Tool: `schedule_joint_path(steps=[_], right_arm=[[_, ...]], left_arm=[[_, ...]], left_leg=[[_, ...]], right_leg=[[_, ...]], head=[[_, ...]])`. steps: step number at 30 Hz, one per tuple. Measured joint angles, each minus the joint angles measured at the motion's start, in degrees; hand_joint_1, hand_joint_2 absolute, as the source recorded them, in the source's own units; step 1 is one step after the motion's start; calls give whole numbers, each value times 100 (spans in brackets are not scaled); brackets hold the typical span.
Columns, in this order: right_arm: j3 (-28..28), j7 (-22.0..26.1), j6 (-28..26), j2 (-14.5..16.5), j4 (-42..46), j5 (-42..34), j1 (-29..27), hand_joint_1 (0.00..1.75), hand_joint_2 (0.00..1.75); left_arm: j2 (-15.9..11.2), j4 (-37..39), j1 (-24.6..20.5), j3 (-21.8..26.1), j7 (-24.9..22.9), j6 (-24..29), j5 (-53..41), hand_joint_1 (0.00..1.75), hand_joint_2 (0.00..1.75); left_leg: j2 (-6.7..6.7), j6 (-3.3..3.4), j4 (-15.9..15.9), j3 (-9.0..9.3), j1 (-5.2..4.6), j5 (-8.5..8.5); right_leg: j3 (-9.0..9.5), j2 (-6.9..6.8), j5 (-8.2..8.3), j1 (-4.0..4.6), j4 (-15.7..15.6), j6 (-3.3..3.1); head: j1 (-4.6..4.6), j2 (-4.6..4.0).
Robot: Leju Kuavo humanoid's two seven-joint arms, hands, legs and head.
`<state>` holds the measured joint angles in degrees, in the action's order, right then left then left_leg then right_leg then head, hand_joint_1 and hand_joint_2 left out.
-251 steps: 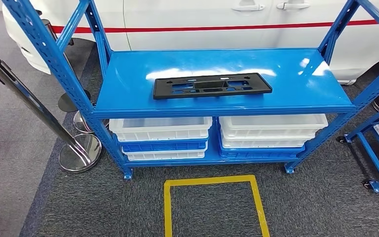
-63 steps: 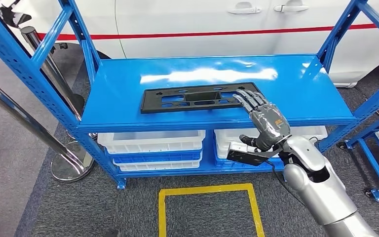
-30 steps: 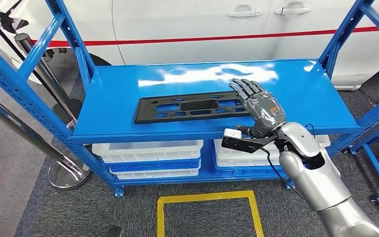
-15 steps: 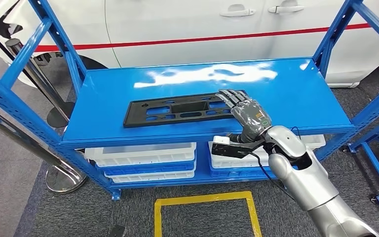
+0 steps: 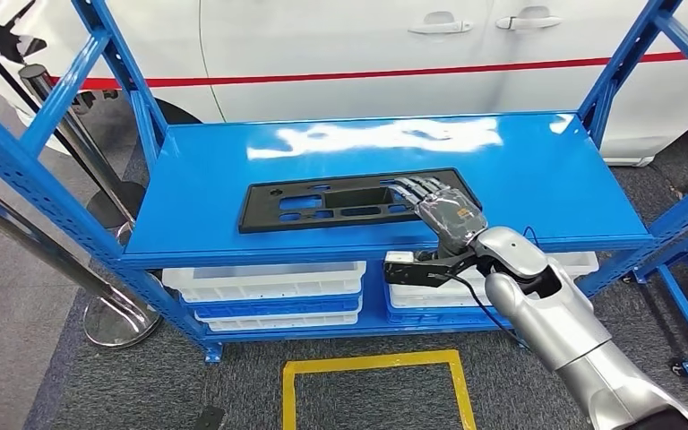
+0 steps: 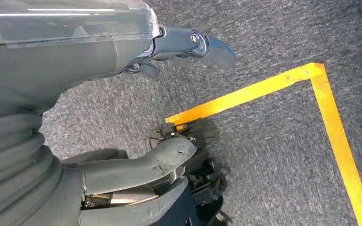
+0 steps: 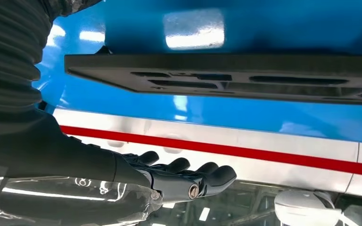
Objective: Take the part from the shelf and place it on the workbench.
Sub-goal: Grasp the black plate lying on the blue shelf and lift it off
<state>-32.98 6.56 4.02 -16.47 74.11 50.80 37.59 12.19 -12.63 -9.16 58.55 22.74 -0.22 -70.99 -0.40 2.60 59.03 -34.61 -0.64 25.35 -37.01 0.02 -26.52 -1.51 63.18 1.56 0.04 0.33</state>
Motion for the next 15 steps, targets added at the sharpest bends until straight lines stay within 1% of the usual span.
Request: schedule_joint_path(steps=[1, 2, 4, 5, 6, 7, 9, 10, 11, 12, 13, 14, 15], right_arm=[[-17, -1, -2, 12, -28, 2, 26, 0, 175], [-36, -3, -6, 23, -61, 3, 48, 0, 175], [-78, -5, -14, 49, -121, 7, 86, 0, 175], [-97, -5, -17, 65, -150, 7, 107, 0, 175], [-111, -5, -19, 79, -171, 7, 128, 0, 175], [-119, -5, -20, 90, -187, 7, 143, 0, 175], [-121, -5, -22, 105, -210, 7, 157, 0, 175], [-122, -5, -22, 115, -222, 7, 158, 0, 175], [-124, -5, -22, 125, -233, 7, 157, 0, 175], [-125, -5, -22, 135, -243, 7, 157, 0, 175], [-126, -5, -22, 142, -249, 7, 158, 0, 175], [-127, -5, -22, 147, -252, 7, 161, 0, 175], [-127, -5, -22, 151, -256, 8, 168, 0, 175]], left_arm=[[1, 0, -8, -2, -2, 0, -1, 0, 175], [2, 0, -14, -5, -5, 0, -1, 0, 175], [2, 0, -22, -16, -9, 0, -2, 0, 175], [3, 0, -22, -22, -10, 0, -2, 0, 175], [3, 0, -23, -28, -10, 0, -3, 0, 175], [4, 0, -24, -32, -10, 0, -3, 0, 175], [6, 0, -21, -35, -10, 0, -3, 0, 175], [7, 0, -17, -35, -11, -1, -3, 0, 175], [7, 0, -14, -35, -11, -2, -3, 0, 175], [8, 0, -12, -36, -12, -2, -3, 0, 175], [7, 0, -13, -36, -12, -3, -3, 0, 175], [7, 0, -15, -37, -12, -3, -3, 0, 175], [6, 0, -19, -37, -13, -2, -4, 0, 175]], left_leg=[[0, -31, 46, -19, -1, 31], [0, -57, 67, -34, -4, 46], [2, -94, 80, -45, 0, 59], [3, -118, 119, -59, 6, 92], [5, -147, 244, -109, 13, 174], [7, -178, 469, -209, 27, 304], [9, -230, 1185, -553, 55, 631], [9, -240, 1502, -723, 65, 730], [9, -237, 1658, -821, 70, 727], [8, -221, 1599, -817, 70, 620], [8, -193, 1340, -711, 66, 431], [7, -155, 944, -536, 53, 209], [6, -117, 571, -362, 31, 63]], right_leg=[[72, 6, 22, 8, -151, -25], [81, 15, -10, 26, -174, -62], [83, 25, 5, 36, -189, -134], [91, 26, 9, 33, -197, -162], [99, 23, 13, 26, -205, -189], [109, 18, 13, 20, -212, -213], [117, 9, 0, 32, -211, -244], [120, 7, -5, 39, -211, -253], [124, 7, -10, 46, -211, -258], [132, 10, -16, 52, -211, -260], [145, 13, -23, 57, -211, -260], [160, 15, -31, 58, -214, -257], [171, 17, -39, 62, -217, -248]], head=[[-1, 0], [-3, 0], [-3, 0], [-3, 0], [-3, 0], [-3, 0], [-4, 0], [-3, 0], [-4, 0], [-3, 0], [-3, 0], [-3, 0], [-3, 0]])
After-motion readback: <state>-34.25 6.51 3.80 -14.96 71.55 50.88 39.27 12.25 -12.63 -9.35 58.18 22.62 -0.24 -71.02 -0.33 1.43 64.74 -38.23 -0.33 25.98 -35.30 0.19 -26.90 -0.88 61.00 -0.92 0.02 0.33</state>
